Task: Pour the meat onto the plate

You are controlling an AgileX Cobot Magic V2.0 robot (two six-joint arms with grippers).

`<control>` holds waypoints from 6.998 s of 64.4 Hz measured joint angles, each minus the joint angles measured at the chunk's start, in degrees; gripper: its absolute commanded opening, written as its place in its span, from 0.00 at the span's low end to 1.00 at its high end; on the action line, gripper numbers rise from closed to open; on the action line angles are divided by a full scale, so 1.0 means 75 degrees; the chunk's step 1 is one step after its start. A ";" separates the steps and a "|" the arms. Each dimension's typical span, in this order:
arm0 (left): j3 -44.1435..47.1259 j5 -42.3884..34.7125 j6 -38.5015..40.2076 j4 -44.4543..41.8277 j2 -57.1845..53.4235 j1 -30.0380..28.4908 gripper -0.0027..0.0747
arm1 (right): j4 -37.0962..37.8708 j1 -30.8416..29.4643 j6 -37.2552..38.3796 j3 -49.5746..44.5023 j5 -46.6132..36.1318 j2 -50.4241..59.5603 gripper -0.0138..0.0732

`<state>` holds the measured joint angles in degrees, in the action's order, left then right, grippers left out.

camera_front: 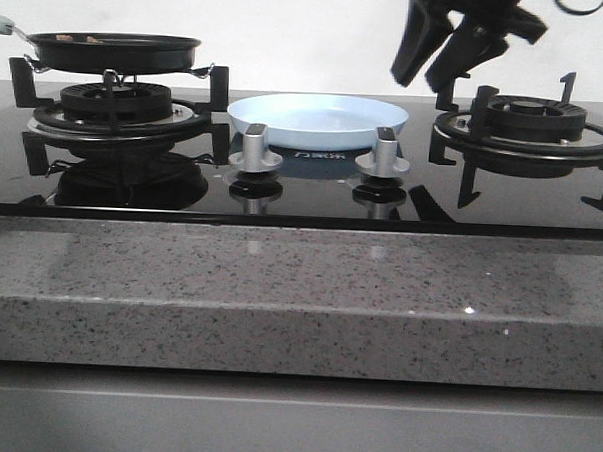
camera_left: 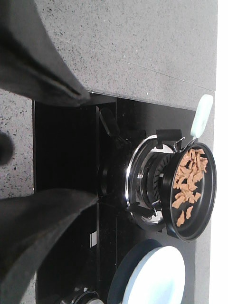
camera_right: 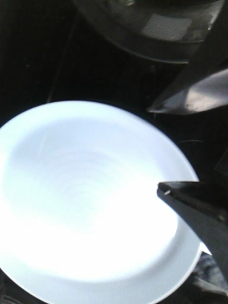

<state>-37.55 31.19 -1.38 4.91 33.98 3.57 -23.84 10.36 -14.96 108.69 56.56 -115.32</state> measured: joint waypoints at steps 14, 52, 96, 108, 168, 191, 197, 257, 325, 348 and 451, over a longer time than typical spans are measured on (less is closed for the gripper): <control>0.0000 0.0002 0.0000 0.0000 0.0000 0.0000 0.53 | 0.0024 0.0038 0.0014 0.0622 0.0016 -0.0624 0.57; 0.0000 0.0016 0.0000 0.0000 0.0000 0.0000 0.53 | 0.0060 0.0038 0.0027 0.0872 0.0110 -0.1167 0.43; 0.0000 0.0016 0.0000 0.0000 0.0000 0.0000 0.53 | -0.0037 0.0038 0.0116 0.0941 0.0143 -0.1191 0.02; 0.0000 0.0016 0.0000 0.0000 0.0000 0.0000 0.53 | -0.0019 0.0038 0.0371 0.1112 0.0061 -0.1134 0.02; 0.0000 0.0016 0.0000 0.0000 0.0000 0.0000 0.53 | -0.0031 0.0502 0.0248 -0.4032 -0.1554 0.3096 0.02; 0.0000 0.0016 0.0000 0.0000 0.0017 0.0000 0.55 | -0.0044 0.0502 0.0248 -0.4403 -0.1655 0.3111 0.02; 0.0000 0.0016 0.0000 -0.0014 0.0017 0.0000 0.66 | -0.0044 0.0502 0.0248 -0.4403 -0.1625 0.3111 0.02; -0.4105 0.2070 -0.3132 0.4606 0.5813 -0.2765 0.76 | -0.0044 0.0502 0.0233 -0.4403 -0.1579 0.3111 0.02; -0.6091 0.3219 -0.4803 1.0587 1.0051 -0.3310 0.76 | -0.0044 0.0502 0.0233 -0.4403 -0.1579 0.3111 0.02; -0.6118 0.3608 -0.5118 1.1131 1.0297 -0.3310 0.76 | -0.0044 0.0502 0.0233 -0.4403 -0.1579 0.3111 0.02; -0.6125 0.3958 -0.5826 1.1809 0.8808 -0.2957 0.01 | -0.0044 0.0502 0.0233 -0.4403 -0.1579 0.3111 0.02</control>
<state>-83.48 60.87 -45.07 93.48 100.04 -18.60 -24.17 14.12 -13.22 75.67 44.72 -91.99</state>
